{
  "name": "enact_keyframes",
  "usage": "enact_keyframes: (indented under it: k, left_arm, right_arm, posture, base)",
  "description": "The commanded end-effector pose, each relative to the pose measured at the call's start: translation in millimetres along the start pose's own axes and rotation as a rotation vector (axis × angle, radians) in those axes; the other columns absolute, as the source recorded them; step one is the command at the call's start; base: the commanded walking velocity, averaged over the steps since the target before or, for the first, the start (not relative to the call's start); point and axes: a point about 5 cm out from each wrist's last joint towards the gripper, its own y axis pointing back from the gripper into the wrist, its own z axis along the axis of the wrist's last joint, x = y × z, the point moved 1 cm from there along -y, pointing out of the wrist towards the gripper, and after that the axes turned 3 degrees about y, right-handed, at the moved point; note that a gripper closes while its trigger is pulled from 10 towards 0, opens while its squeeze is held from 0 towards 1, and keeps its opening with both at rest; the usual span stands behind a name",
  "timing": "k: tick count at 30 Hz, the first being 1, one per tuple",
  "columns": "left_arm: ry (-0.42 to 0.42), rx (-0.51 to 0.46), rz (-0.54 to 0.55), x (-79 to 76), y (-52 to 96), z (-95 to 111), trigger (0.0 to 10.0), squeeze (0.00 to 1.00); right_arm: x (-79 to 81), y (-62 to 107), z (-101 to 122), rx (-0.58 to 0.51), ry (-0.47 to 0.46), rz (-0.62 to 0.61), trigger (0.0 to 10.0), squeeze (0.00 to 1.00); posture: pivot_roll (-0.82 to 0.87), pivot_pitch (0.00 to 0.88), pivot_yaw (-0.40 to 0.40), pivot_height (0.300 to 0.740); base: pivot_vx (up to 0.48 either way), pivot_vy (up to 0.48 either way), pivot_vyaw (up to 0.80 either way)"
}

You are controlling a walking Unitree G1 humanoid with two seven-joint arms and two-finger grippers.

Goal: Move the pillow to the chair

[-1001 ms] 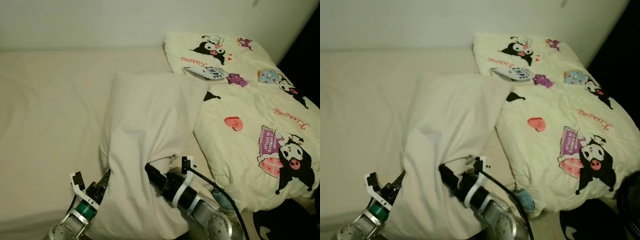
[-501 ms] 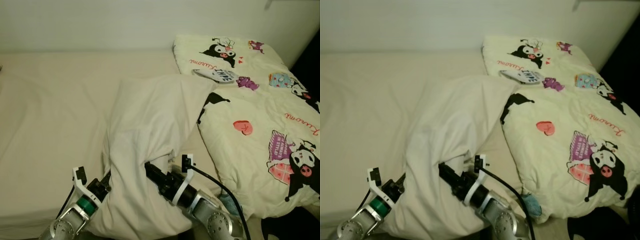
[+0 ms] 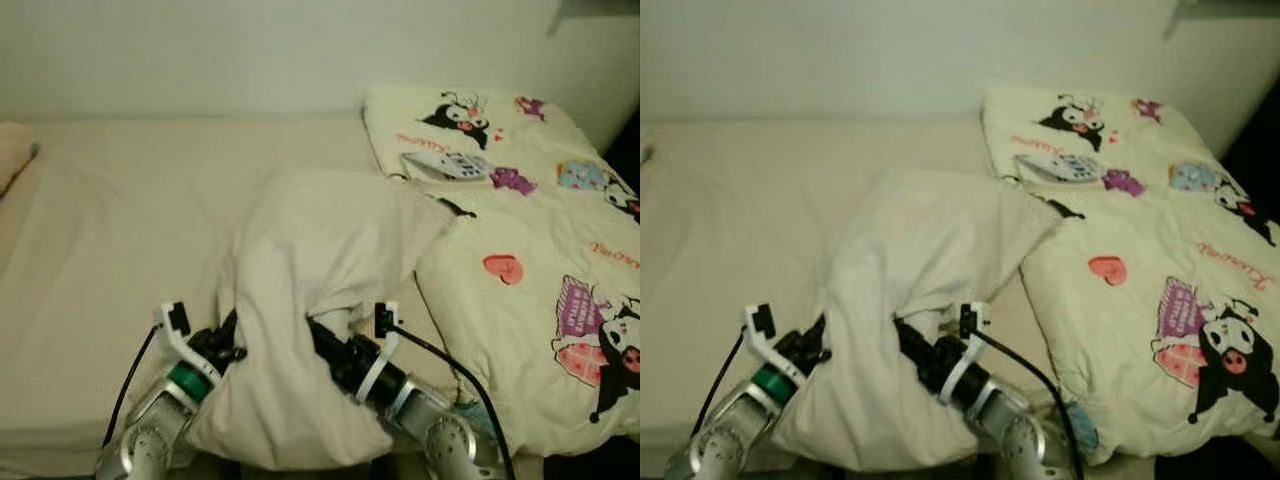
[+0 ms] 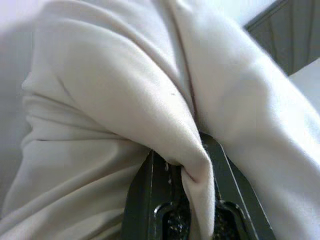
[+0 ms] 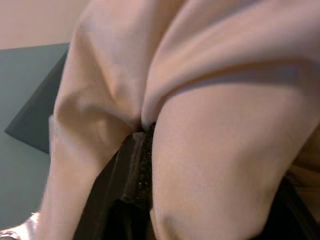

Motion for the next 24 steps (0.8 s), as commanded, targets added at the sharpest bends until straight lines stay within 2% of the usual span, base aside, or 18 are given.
enact_keyframes:
  k: [1, 3, 6, 9, 19, 20, 21, 22, 24]
  left_arm:
    - [0.013, 0.081, -0.151, -34.4, -22.9, -21.8, 0.0, 0.0]
    - [0.012, 0.047, -0.159, -42.9, -26.1, -17.2, 0.0, 0.0]
    - [0.005, 0.033, -0.166, -47.1, -27.0, -14.6, 0.0, 0.0]
    - [-0.06, -0.019, -0.144, -57.2, -26.3, -7.6, 0.0, 0.0]
    - [-0.082, -0.079, -0.126, -65.7, -21.4, -1.6, 0.0, 0.0]
    - [-0.101, -0.079, -0.111, -65.6, -20.7, -2.0, 2.0, 0.0]
    - [-0.142, -0.065, -0.082, -64.0, -19.8, -3.0, 10.0, 0.0]
    - [-0.142, -0.065, -0.082, -64.0, -19.8, -3.0, 10.0, 0.0]
    - [-0.193, -0.053, -0.039, -62.0, -18.1, -3.7, 10.0, 0.0]
  right_arm:
    - [23.7, -21.2, -12.0, 0.074, -0.016, 0.121, 0.0, 0.0]
    - [22.9, -23.3, -6.7, 0.066, 0.005, 0.098, 0.0, 0.0]
    - [23.6, -24.4, -3.6, 0.06, 0.014, 0.096, 0.0, 0.0]
    - [28.3, -26.2, 4.2, 0.049, 0.062, 0.105, 0.0, 0.0]
    - [40.1, -27.4, 3.7, 0.069, 0.053, 0.146, 0.0, 0.0]
    - [35.6, -29.8, 5.5, 0.051, 0.085, 0.089, 0.0, 0.0]
    - [29.3, -31.5, 7.0, 0.043, 0.138, 0.021, 10.0, 0.0]
    - [29.3, -31.5, 7.0, 0.043, 0.138, 0.021, 10.0, 0.0]
    - [23.4, -32.5, 9.9, 0.019, 0.2, -0.045, 10.0, 0.0]
  posture:
    - [0.07, 0.012, 0.066, 0.602]
    - [0.06, 0.0, 0.067, 0.602]
    - [0.06, 0.0, 0.068, 0.602]
    - [0.06, 0.0, 0.064, 0.602]
    - [0.07, 0.0, 0.054, 0.602]
    - [0.07, 0.0, 0.058, 0.602]
    - [0.07, 0.0, 0.06, 0.602]
    - [0.07, 0.0, 0.06, 0.602]
    - [0.06, 0.0, 0.062, 0.602]
  base:
    - [0.0, 0.0, 0.0]
    - [0.0, 0.0, 0.0]
    - [0.0, 0.0, 0.0]
    - [0.0, 0.0, 0.0]
    - [0.0, 0.0, 0.0]
    - [0.0, 0.0, 0.0]
    - [0.0, 0.0, 0.0]
    - [0.0, 0.0, 0.0]
    - [0.0, 0.0, 0.0]
